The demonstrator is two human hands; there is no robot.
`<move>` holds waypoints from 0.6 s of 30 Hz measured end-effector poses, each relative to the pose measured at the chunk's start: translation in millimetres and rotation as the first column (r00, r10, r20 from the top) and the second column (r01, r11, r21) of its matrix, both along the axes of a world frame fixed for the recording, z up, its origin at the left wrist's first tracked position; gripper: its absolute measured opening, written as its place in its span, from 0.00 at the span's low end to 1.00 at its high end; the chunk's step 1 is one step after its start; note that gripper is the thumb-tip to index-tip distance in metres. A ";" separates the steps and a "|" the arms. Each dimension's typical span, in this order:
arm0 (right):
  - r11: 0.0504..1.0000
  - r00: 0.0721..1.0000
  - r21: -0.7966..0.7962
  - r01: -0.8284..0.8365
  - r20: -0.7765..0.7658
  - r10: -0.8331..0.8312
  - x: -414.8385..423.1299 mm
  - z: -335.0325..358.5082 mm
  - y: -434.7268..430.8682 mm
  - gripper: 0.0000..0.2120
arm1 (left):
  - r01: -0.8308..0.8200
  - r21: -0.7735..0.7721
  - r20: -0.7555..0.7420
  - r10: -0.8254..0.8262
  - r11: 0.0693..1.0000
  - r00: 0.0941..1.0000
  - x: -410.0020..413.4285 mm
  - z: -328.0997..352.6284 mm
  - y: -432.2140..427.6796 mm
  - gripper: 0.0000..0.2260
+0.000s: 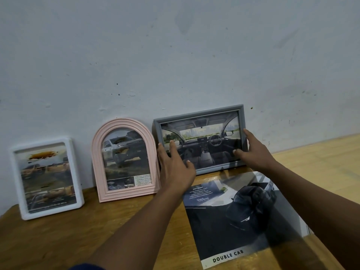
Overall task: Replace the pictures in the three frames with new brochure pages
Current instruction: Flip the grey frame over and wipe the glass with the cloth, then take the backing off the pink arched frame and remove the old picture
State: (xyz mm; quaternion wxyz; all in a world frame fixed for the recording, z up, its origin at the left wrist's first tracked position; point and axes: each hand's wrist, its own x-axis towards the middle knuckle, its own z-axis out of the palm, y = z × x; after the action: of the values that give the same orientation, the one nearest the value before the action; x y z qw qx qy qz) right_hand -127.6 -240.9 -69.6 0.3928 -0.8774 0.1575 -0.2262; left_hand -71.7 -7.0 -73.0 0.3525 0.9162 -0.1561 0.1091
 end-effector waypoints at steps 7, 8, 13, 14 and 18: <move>0.999 0.977 -0.020 -0.051 0.204 0.054 13.2 20.1 82.2 0.19 | -0.020 -0.075 0.242 0.038 0.997 0.969 10.2 7.6 42.2 0.28; 0.992 0.975 0.014 -0.123 0.190 0.118 17.3 22.7 100.6 0.16 | -0.053 -0.079 0.257 0.072 0.995 0.964 13.1 9.1 54.6 0.27; 0.957 0.965 0.135 -0.256 0.090 0.246 45.7 20.9 188.2 0.15 | -0.289 -0.138 0.217 0.313 0.947 0.925 30.4 5.8 134.5 0.27; 0.955 0.967 0.153 -0.254 0.071 0.245 51.3 18.4 201.4 0.16 | -0.308 -0.175 0.192 0.339 0.935 0.921 33.5 3.2 149.6 0.27; 0.968 0.984 0.176 -0.179 0.016 0.179 66.8 7.7 233.3 0.12 | -0.333 -0.399 -0.028 0.352 0.854 0.936 53.4 -12.4 191.8 0.28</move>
State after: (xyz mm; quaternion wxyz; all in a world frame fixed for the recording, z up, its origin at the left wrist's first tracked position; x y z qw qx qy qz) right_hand -60.8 -7.6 -62.0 0.4877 -0.8497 0.0971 -0.1752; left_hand -18.3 184.8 -85.4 0.5024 0.8356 0.0268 0.2205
